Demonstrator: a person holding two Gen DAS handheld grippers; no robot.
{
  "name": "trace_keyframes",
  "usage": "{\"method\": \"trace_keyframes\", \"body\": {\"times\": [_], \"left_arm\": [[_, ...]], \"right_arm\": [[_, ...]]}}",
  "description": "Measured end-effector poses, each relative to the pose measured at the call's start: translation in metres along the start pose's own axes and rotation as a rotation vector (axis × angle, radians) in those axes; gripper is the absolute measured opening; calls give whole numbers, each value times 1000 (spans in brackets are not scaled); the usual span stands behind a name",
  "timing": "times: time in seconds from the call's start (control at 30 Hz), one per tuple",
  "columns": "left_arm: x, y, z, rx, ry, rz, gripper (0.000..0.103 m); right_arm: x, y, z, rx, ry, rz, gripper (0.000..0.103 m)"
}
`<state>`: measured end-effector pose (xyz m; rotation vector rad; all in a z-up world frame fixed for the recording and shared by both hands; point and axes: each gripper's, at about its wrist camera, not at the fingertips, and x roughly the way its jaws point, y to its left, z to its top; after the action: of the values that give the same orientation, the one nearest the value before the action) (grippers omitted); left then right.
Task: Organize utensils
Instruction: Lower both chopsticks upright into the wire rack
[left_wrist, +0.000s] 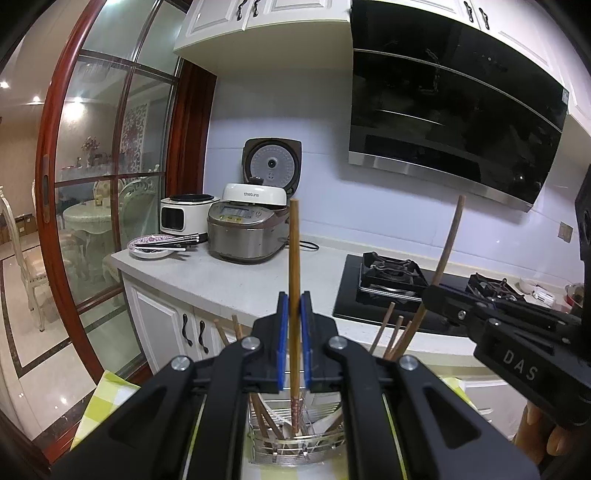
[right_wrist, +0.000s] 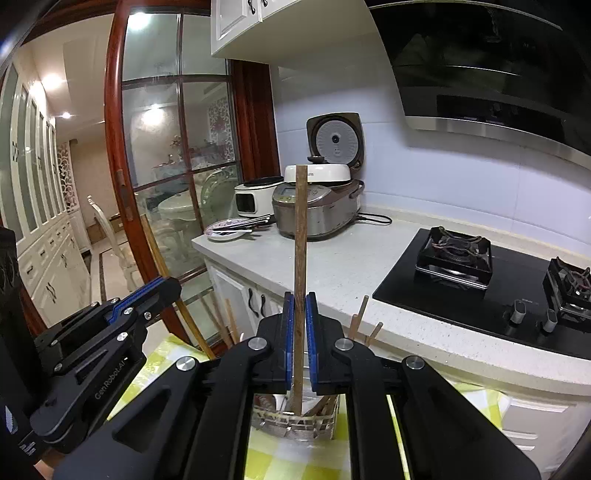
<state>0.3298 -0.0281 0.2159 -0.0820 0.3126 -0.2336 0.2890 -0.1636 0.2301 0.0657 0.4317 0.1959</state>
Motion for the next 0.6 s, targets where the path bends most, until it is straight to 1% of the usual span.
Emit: {"method": "trace_keyframes", "body": {"times": [0.23,0.6], "left_arm": [[8,5,-7,-8,-1,6,7],[26,15,-19,-28,15,17,7]], "right_arm": [[13,5,-5,-14,-15,-18,9],[33,3,-17,-7,6,-33,9]]}}
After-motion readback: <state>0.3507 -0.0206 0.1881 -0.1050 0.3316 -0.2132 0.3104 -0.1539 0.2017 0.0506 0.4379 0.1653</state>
